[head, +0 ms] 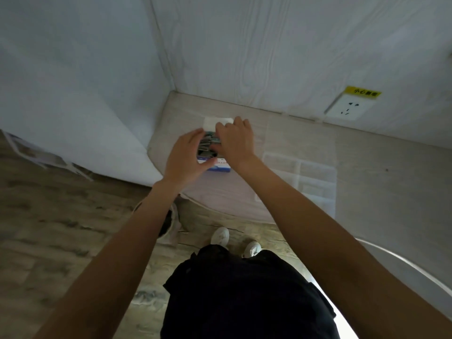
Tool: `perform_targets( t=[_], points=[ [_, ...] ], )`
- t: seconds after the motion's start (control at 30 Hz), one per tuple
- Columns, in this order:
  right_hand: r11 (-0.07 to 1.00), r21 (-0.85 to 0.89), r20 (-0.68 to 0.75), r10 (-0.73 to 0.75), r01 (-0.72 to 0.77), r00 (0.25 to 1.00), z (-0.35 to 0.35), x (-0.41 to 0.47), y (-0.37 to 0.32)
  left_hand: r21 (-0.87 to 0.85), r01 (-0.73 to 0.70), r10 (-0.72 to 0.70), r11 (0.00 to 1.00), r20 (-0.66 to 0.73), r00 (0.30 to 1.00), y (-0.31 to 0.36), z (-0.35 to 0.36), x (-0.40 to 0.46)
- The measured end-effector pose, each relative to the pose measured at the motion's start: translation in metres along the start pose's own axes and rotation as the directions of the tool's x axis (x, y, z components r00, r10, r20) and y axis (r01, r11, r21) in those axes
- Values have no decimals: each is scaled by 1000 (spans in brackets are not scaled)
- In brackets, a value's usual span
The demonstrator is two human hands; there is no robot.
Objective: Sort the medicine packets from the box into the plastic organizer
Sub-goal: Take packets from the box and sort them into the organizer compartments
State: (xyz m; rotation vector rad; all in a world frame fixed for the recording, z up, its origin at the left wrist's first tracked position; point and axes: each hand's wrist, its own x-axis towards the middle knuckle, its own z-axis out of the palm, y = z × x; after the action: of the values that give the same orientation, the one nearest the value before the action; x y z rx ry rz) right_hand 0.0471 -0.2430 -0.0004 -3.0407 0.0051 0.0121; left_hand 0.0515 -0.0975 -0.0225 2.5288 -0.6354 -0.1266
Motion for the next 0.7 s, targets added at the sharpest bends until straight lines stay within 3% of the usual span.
perform_targets(
  t=[0.17, 0.33, 0.43, 0.57, 0.7],
  points=[
    [999, -40, -44, -16, 14, 999, 0, 3, -6, 33, -65, 64, 997, 6, 998, -6, -1, 2],
    [987, 105, 17, -121, 118, 993, -3, 0, 2, 58, -109, 111, 992, -24, 994, -9, -2, 1],
    [962, 225, -72, -145, 157, 987, -7, -6, 9, 89, -129, 132, 988, -22, 991, -13, -1, 1],
    [935, 346, -98, -45, 77, 994, -10, -12, 8, 75, -134, 136, 988, -17, 991, -12, 1, 2],
    [983, 172, 16, 64, -66, 998, -10, -11, 2, 66, -120, 122, 991, -18, 992, -12, 1, 3]
  ],
)
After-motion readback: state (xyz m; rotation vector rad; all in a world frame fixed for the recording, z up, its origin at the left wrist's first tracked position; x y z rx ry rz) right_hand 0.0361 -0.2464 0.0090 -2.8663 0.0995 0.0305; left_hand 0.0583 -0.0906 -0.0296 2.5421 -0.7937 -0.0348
